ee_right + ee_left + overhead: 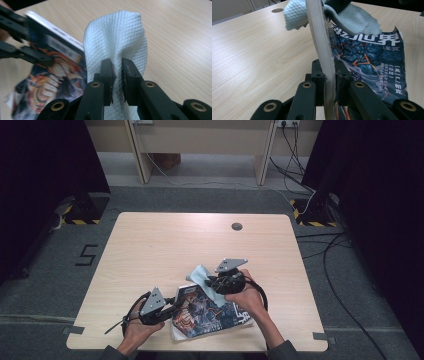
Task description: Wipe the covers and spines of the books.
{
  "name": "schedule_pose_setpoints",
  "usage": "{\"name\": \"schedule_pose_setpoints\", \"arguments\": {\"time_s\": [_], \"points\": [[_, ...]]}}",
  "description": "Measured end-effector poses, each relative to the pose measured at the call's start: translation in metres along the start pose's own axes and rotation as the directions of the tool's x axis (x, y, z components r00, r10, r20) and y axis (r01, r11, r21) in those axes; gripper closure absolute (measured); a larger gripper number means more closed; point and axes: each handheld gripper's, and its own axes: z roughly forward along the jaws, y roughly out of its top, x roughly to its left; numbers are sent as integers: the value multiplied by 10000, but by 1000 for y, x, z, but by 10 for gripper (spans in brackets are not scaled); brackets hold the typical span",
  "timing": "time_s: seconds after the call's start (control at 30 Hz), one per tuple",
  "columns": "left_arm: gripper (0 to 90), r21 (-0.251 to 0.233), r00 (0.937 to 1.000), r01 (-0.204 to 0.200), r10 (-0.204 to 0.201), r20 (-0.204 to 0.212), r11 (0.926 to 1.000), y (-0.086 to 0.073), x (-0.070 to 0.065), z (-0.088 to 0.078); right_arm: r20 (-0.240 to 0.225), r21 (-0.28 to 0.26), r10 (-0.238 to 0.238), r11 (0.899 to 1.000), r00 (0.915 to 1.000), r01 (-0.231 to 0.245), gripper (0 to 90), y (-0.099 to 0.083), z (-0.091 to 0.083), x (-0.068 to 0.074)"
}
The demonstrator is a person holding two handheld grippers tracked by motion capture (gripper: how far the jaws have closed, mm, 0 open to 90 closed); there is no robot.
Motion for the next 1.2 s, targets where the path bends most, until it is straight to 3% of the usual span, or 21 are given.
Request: {"name": "schedule_pose_setpoints", "arguments": {"time_s": [0.1,0.2,0.27,0.33,0.37,0.43,0.47,0.63,0.87,1.0,1.2], "points": [[806,-14,10000,3,-3,-5,10000,0,0,0,369,220,212,9995,9991,-220,804,-7,0,-11],[806,-15,10000,7,-7,-1,10000,0,0,0,377,185,223,9996,9990,-230,805,-7,0,-12],[806,-34,10000,17,-17,9,10000,0,0,0,467,226,1,9997,9989,-11,803,-3,0,-6],[806,-46,10000,2,-2,8,10000,1,0,-1,283,135,-223,9997,9994,219,803,2,0,2],[806,-64,10000,-10,10,0,10000,1,-1,0,188,41,-464,9989,9987,463,802,8,-1,13],[806,-70,10000,-20,20,8,10000,1,-1,0,116,-6,-592,9982,9982,592,802,10,-1,16],[805,-76,10000,-25,25,-8,10000,1,-2,0,-121,-168,-860,9962,9962,858,801,18,0,27],[803,-24,10000,6,-6,-11,10000,0,-1,0,-441,-434,-1337,9903,9900,1318,798,30,4,46],[803,-49,10000,-85,85,-16,10000,0,-1,0,-715,-638,-1243,9907,9897,1198,797,32,3,51],[804,-25,9999,-110,110,-36,9999,0,-1,0,-648,-600,-1461,9880,9871,1423,800,33,3,54],[801,-29,9998,-169,169,-44,9999,0,-2,0,-614,-304,-1128,9933,9917,1111,804,28,2,42]]}}
